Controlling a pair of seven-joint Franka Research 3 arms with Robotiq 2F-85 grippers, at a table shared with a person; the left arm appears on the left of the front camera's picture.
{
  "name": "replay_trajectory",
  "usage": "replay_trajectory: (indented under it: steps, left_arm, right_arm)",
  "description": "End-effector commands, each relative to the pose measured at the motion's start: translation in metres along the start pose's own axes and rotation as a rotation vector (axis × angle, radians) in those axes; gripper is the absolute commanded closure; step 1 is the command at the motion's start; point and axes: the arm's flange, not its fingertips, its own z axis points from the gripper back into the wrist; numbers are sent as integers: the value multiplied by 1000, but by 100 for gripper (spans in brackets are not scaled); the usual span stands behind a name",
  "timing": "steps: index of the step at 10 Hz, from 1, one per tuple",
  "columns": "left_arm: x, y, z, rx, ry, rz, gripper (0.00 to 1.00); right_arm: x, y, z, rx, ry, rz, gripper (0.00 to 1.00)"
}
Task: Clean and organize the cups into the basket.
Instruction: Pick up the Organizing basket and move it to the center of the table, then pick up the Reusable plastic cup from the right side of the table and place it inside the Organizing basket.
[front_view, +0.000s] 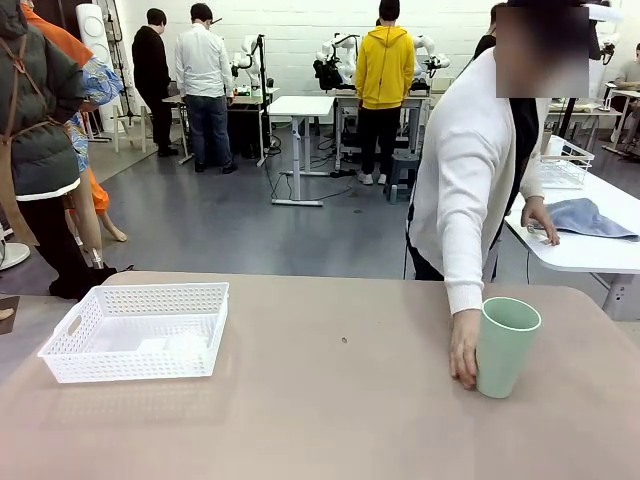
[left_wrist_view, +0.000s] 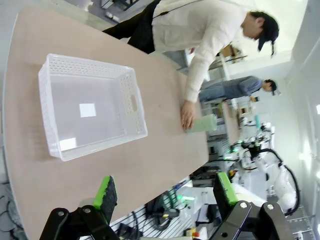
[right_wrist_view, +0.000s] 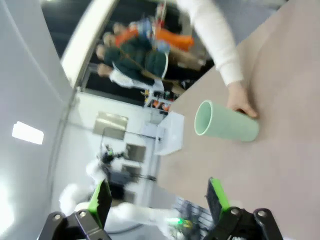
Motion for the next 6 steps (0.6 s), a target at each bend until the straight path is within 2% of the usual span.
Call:
replay_trajectory:
  steps: [1, 3, 5, 6]
  left_arm:
    - [9, -27, 2, 250, 90, -98, 0]
    - [18, -52, -11, 535, 155, -191, 0]
    - [19, -68, -40, 826, 187, -281, 0]
    - [16, -77, -60, 969, 168, -334, 0]
  right_arm:
    - [-1, -7, -19, 4, 59, 395, 0]
    - [4, -17, -42, -18, 138, 582, 0]
    - [2, -30, -57, -18, 205, 710, 0]
    - [-2, -37, -62, -17, 236, 760, 0]
